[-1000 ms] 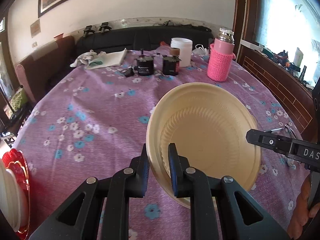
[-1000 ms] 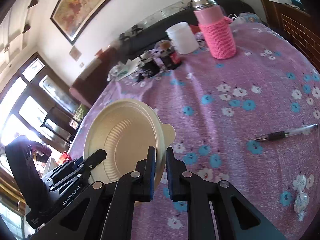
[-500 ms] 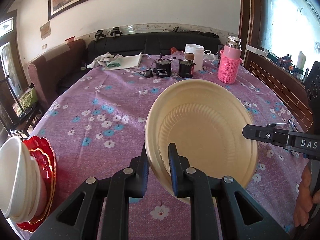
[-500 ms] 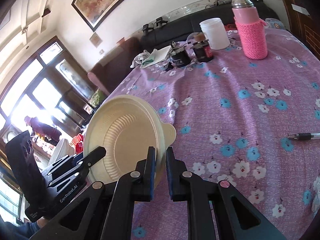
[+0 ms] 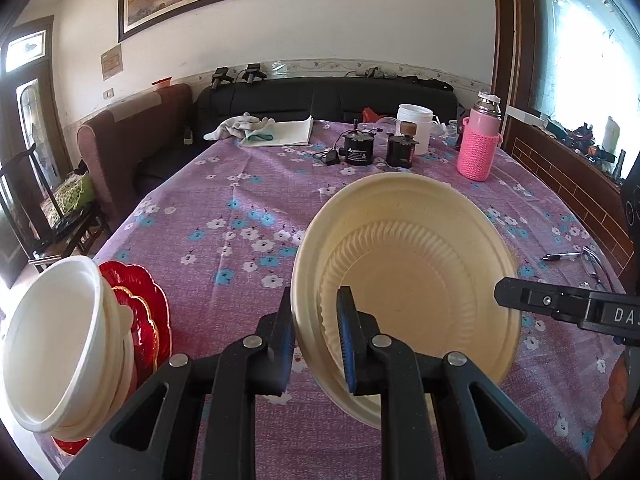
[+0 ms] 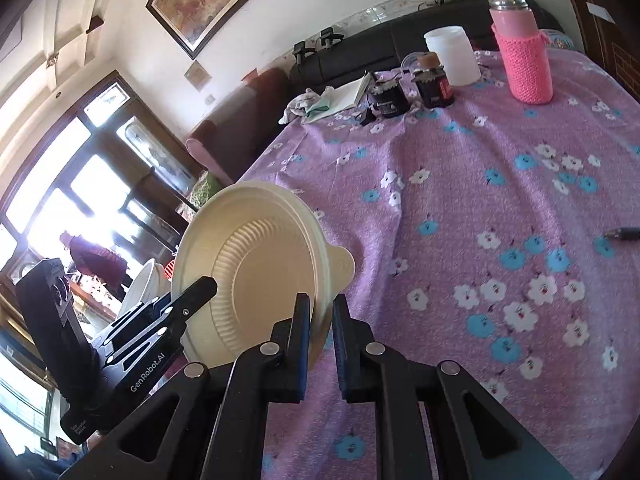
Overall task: Organize plates and bowls
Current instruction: 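Carry the cream bowl with the right gripper over the dish stack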
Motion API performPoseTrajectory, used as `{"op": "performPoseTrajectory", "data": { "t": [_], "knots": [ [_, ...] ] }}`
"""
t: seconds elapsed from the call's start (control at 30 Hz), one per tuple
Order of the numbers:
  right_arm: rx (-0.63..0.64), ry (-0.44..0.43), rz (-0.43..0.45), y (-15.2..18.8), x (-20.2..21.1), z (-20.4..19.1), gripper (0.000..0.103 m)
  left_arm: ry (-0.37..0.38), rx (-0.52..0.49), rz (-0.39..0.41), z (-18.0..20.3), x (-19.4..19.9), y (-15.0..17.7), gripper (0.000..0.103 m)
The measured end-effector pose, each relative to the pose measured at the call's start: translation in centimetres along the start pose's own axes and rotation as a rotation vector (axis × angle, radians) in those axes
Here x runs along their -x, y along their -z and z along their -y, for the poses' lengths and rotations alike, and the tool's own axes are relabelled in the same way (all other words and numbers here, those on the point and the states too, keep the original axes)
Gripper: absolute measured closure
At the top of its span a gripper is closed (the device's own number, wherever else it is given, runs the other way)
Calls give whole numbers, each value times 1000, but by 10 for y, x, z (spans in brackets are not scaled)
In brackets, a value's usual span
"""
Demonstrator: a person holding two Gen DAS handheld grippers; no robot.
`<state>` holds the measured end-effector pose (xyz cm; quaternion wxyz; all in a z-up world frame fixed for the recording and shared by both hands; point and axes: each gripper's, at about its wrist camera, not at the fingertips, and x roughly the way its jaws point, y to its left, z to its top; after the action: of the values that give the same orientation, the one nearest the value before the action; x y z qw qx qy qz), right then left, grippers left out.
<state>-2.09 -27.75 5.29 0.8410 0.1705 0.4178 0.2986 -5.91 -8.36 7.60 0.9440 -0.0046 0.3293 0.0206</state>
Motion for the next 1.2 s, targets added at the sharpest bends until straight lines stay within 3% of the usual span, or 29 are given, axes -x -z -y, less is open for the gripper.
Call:
{"op": "performPoseTrajectory", "data": {
  "t": [1.2],
  "knots": [
    [18,26,-28,6,-16,-30,90,0,37,5,-31,1,7,85]
  ]
}}
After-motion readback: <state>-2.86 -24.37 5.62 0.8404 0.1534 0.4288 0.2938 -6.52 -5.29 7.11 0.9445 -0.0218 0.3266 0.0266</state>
